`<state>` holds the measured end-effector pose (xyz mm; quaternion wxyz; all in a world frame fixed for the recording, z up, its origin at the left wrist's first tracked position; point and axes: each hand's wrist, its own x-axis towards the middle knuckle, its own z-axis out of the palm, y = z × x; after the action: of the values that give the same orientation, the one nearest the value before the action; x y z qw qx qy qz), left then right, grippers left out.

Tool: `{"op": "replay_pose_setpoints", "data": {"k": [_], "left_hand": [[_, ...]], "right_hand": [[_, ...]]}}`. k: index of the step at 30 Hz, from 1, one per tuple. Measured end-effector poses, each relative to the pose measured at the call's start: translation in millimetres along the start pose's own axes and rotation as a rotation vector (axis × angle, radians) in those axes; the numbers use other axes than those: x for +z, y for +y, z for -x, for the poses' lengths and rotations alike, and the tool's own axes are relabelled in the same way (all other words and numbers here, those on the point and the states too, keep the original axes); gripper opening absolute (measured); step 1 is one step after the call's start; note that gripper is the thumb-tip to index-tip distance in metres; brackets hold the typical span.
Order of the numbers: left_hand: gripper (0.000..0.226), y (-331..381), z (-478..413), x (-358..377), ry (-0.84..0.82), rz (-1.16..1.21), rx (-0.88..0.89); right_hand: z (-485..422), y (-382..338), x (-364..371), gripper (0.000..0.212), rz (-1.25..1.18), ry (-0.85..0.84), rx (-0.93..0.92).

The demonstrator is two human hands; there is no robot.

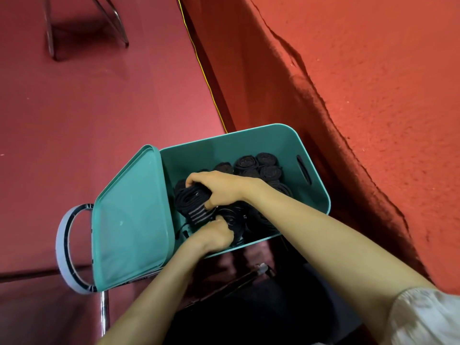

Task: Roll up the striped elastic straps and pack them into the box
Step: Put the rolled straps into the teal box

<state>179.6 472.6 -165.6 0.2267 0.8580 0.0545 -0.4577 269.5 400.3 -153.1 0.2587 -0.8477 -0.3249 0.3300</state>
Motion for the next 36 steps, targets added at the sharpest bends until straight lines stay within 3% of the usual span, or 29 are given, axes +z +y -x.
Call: {"op": "replay_pose_setpoints", "data": {"k": [9,15,23,26,31,33,36], "left_hand": [[0.057,-5,-1,-1,-0.014,0.040,-0.014],[0.034,-5,10,-6,0.038,-0.110,0.071],[0.045,-4,14,-4,0.295,-0.045,-0.050],[0.064,-4,14,-5,0.284,-0.091,-0.079],[0.063,-5,15,-8,0.150,-0.173,-0.115],[0.060,-1,21,-9,0.244,-0.170,-0.021],[0.047,9,42,-20,0.624,-0.094,0.287]], "right_hand": [[-10,-3,9,0.059,-0.023,-0.022,-0.033],[-6,26,20,0.063,0.104,-0.035,0.072],[-3,28,15,0.070,0.585,-0.058,0.079],[10,31,10,0.072,0.526,-0.056,0.107],[37,42,1,0.064,0.366,0.058,0.180],[51,46,0,0.065,0.303,0.111,0.196],[71,46,-3,0.066,0.195,0.242,0.188]]}}
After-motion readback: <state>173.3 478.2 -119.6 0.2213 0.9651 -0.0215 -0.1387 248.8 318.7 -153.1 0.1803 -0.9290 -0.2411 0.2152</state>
